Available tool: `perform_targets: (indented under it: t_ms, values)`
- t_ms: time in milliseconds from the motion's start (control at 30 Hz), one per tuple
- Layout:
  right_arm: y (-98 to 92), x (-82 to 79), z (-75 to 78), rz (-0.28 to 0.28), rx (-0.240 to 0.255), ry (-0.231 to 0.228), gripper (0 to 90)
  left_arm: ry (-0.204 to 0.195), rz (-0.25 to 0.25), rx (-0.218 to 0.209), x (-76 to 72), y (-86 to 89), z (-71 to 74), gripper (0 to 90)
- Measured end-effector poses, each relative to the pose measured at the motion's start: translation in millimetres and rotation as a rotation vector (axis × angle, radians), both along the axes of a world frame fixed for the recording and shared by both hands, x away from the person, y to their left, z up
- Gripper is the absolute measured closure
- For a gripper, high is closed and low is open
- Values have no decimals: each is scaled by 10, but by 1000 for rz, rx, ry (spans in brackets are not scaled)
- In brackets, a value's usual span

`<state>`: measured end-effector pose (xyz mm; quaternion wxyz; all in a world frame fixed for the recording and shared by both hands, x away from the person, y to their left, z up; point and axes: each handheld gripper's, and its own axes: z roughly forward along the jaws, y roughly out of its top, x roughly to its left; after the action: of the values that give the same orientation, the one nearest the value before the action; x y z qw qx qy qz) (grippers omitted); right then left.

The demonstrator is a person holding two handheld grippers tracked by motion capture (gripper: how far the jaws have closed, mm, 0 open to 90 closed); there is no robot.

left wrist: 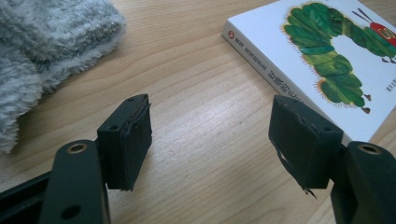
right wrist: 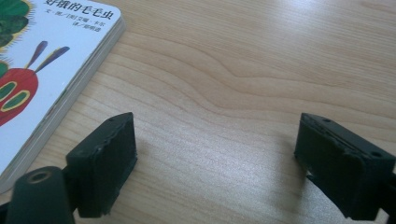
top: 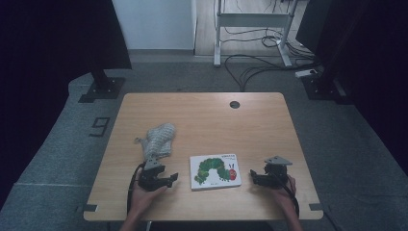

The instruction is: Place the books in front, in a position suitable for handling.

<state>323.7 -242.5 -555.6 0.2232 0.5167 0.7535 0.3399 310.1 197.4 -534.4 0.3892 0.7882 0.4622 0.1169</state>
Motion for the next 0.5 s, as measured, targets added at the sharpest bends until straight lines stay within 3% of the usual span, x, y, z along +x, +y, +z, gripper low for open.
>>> perform_targets:
  t_ms: [300, 500]
  values:
    - [-32, -48, 13, 14, 48, -17, 151, 4, 8, 2, 25, 26, -17, 317]
    - [3, -82, 48, 32, 84, -39, 169, -10, 36, -21, 19, 80, 15, 312]
